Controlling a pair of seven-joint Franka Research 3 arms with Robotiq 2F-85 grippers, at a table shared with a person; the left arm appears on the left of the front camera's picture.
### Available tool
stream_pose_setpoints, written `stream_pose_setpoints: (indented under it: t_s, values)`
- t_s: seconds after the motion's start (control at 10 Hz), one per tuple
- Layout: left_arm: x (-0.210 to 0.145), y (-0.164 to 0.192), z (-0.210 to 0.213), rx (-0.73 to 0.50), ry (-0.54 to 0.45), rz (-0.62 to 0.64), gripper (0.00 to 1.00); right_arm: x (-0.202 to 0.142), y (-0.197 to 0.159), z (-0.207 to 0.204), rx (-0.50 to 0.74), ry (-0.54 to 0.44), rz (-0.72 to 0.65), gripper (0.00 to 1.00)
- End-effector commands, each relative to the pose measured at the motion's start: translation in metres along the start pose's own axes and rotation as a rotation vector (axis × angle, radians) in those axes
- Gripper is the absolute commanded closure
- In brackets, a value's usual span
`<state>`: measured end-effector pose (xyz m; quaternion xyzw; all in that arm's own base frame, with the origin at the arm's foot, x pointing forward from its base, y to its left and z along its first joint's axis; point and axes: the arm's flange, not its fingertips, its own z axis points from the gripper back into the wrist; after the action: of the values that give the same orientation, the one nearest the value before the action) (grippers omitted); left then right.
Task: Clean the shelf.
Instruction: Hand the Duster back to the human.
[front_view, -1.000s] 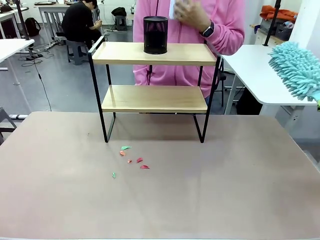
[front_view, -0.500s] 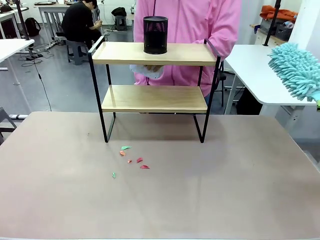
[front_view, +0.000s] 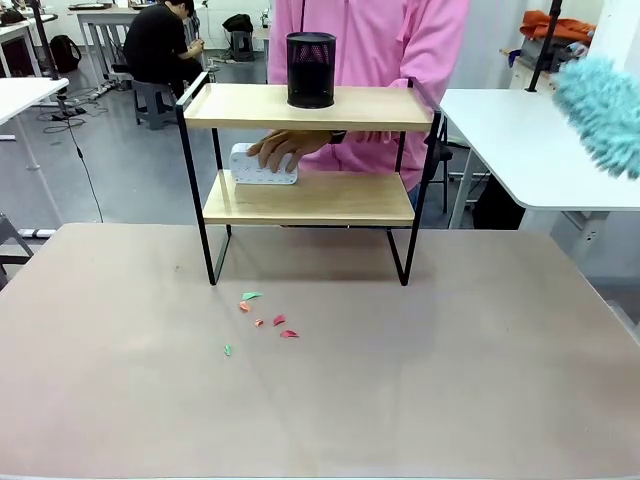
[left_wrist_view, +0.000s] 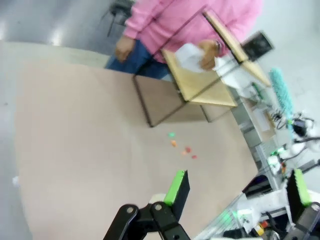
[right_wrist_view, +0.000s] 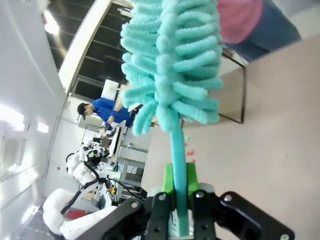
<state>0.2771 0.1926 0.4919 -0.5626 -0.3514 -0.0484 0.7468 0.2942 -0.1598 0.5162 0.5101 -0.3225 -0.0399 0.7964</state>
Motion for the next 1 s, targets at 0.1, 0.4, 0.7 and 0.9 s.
stream_pose_setpoints:
  t_s: [0.1, 0.4, 0.7, 0.9]
  values:
    - [0.003, -0.071, -0.068, -0.192, 0.278, -0.079, 0.00, 0.028, 0.074, 0.000, 0.282, 0.335, 0.248, 0.88]
    - [-0.042, -0.110, -0.138, -0.349, 0.616, -0.117, 0.00, -0.013, 0.113, -0.045, 0.413, 0.895, 0.527, 0.88]
    - [-0.049, -0.119, -0.154, -0.358, 0.626, -0.101, 0.00, -0.045, 0.096, -0.069, 0.291, 0.903, 0.565, 0.88]
    - [-0.049, -0.119, -0.154, -0.358, 0.626, -0.101, 0.00, -0.050, 0.128, -0.072, 0.417, 0.908, 0.427, 0.88]
